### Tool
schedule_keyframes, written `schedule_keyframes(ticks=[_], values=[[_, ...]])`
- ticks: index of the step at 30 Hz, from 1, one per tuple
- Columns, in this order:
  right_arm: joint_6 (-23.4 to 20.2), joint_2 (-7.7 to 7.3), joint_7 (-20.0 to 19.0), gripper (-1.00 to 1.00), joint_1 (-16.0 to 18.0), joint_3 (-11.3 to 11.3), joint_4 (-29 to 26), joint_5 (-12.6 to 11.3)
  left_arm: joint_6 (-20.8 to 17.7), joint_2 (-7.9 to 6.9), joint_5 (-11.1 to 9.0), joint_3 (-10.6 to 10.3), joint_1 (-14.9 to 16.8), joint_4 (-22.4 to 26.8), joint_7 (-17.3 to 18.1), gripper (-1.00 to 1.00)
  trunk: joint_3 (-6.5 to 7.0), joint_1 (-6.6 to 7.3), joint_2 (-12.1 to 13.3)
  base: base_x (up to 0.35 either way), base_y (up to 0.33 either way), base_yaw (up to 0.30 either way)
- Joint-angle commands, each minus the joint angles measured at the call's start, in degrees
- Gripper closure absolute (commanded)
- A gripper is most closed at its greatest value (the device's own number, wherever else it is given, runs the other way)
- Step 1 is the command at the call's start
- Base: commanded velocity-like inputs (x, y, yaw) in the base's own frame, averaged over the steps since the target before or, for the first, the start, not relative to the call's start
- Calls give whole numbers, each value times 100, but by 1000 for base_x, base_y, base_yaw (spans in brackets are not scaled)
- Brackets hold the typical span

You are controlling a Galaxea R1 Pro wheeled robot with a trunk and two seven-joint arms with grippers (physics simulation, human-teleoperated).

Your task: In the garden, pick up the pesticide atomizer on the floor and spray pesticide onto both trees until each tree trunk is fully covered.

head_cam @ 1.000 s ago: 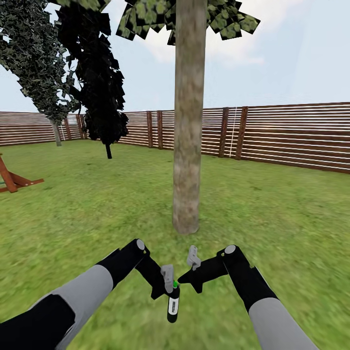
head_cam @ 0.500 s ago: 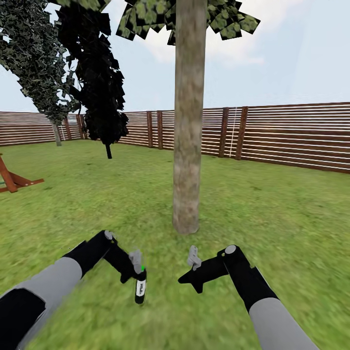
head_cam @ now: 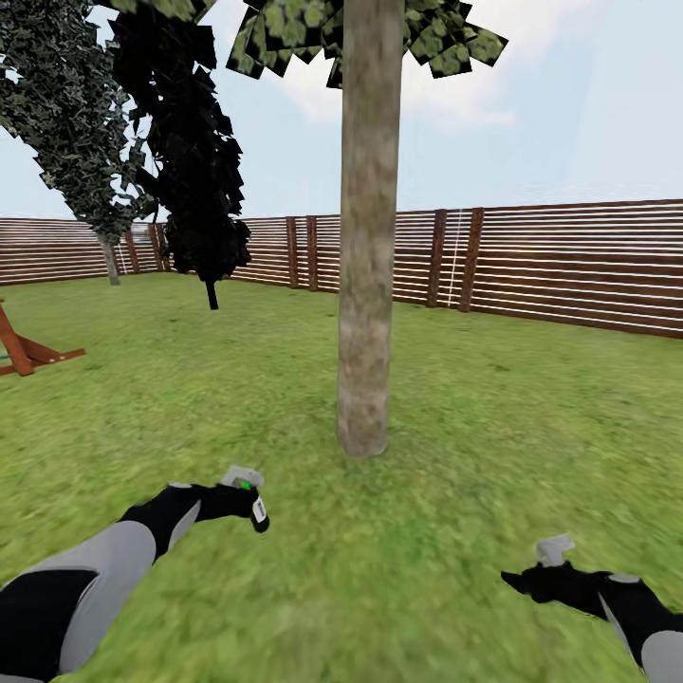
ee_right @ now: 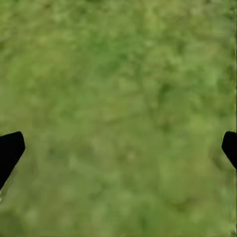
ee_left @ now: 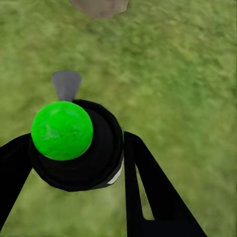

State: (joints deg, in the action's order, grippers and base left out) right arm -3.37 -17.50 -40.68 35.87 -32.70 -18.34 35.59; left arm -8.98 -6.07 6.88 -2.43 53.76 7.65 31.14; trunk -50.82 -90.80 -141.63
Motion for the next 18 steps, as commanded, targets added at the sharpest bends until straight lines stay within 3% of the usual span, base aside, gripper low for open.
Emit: schedule_keyframes(ticks=[1, 2, 4, 5, 6, 9, 13, 18], values=[[430, -12, 385, -100, -1, -792, 28, -4, 167, 53, -144, 20, 0, -130, -270, 100, 0, 0, 0, 0, 0, 0], [703, -7, 609, -100, -1, -1234, 37, -6, 255, 100, -218, 24, -2, -202, -448, 100, 0, 0, 0, 0, 0, 0], [1597, 24, 1342, -100, -1, -2391, 52, -7, 404, 433, -409, 30, -6, -328, -1226, 100, 0, 0, 0, 0, 0, 0], [1911, 34, 1616, -100, -1, -2766, 56, -3, 433, 583, -470, 31, -28, -353, -1720, 100, 0, 0, 0, 0, 0, 0], [2089, 39, 1746, -100, -4, -2978, 57, -1, 489, 681, -503, 31, -88, -361, -2218, 100, 0, 0, 0, 0, 0, 0], [2240, 37, 1867, -100, -9, -3169, 68, 1, 872, 780, -657, 32, -188, -368, -3012, 100, 0, 0, 0, 0, 0, 0], [2267, 44, 1880, -100, -10, -3197, 120, 13, 1013, 798, -965, 32, -206, -370, -3174, 100, 0, 0, 0, 0, 0, 0], [2270, 52, 1874, -100, -14, -3202, 427, 19, 1013, 800, -1018, 32, -208, -377, -3177, 100, 0, 0, 0, 0, 0, 0]])
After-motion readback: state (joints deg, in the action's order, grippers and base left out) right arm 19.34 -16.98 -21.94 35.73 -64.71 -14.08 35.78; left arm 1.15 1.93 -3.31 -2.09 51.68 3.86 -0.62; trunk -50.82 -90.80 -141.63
